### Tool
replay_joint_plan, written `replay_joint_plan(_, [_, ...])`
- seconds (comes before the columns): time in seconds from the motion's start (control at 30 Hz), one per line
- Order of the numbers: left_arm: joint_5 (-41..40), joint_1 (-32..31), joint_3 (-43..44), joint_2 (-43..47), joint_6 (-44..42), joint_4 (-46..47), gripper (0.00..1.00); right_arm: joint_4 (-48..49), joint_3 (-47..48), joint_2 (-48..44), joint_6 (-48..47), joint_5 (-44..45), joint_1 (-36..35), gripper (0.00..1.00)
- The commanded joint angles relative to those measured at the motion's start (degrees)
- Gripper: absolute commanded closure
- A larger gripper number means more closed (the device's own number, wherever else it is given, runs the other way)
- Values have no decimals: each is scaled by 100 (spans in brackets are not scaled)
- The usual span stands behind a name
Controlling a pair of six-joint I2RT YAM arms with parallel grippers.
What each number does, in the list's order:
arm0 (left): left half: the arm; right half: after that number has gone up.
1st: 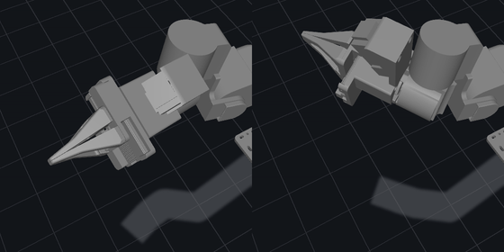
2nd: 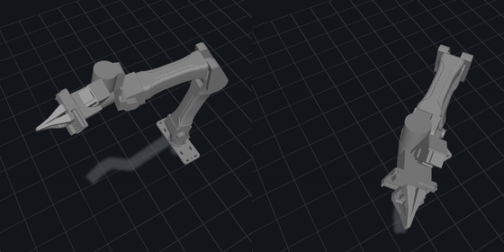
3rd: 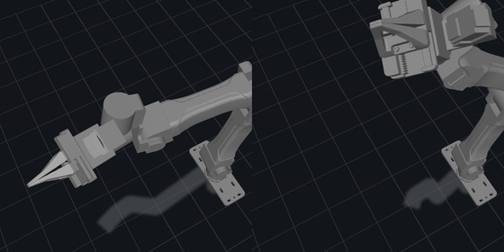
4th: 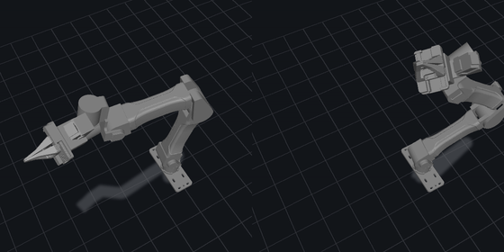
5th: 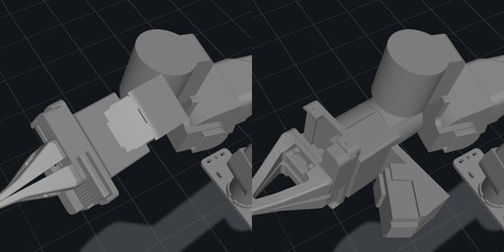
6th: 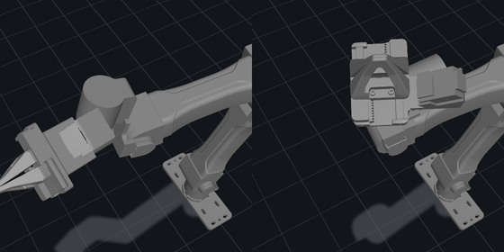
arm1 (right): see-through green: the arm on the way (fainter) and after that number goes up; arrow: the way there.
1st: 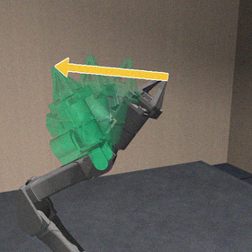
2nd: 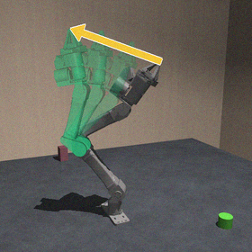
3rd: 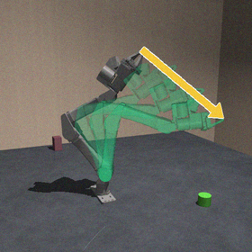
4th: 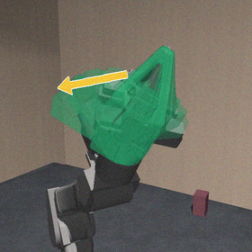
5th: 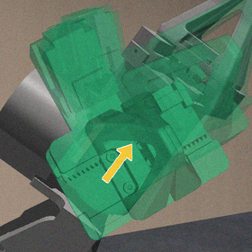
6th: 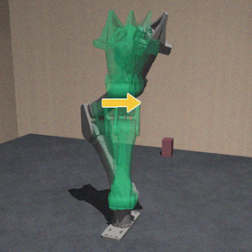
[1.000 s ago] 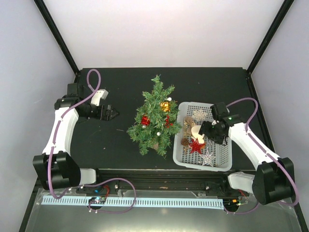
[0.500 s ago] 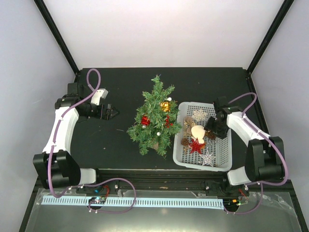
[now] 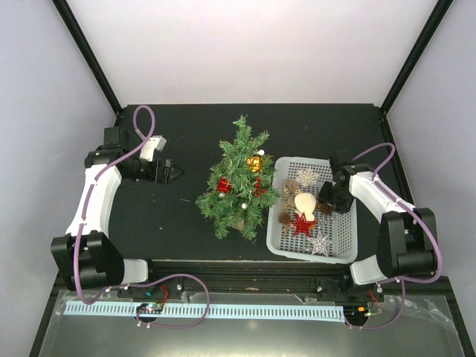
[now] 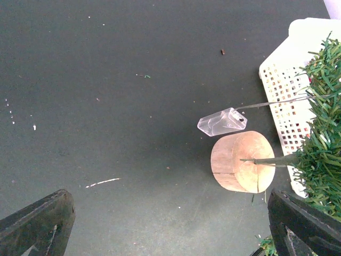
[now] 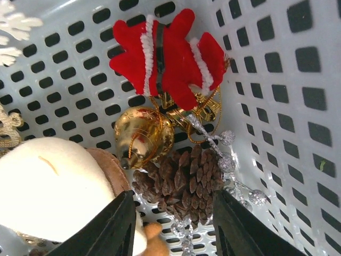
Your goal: Decorate the small christmas tree
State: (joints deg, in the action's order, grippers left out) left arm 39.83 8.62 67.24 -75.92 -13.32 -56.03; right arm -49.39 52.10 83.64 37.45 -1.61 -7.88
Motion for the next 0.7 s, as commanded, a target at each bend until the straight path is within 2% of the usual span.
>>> replay_joint_plan(0.0, [-14,26,54,15,-5,38,1,-37,-41,-136,-121,27,41,57])
replay_joint_plan(0.07, [72,30,128,115,-100,-41,1,-117,134,-426,-403,-62,-2,46])
replay_joint_plan(0.2, [352,26,650,520,-740,-343,1,-790,1035,-1253,-918,384,-813,6])
replay_joint_plan(0.23, [484,33,852,614,-949,-486,1,-909,1244,-1520,-927,365,-1004,0])
replay_joint_plan(0.43, [1156,34,2309,1058,-1820,-1624,1,-531,1901,-3293,-751,-1356,-1181,0])
replay_joint_plan(0.53, [1439,29,2423,1536,-2033,-1821,1,-629,2173,-3699,-937,-2065,-1184,0])
replay_joint_plan(0.67, [1782,30,2500,1900,-2530,-2656,1,-991,2396,-4129,-1307,-2611,-1188,0])
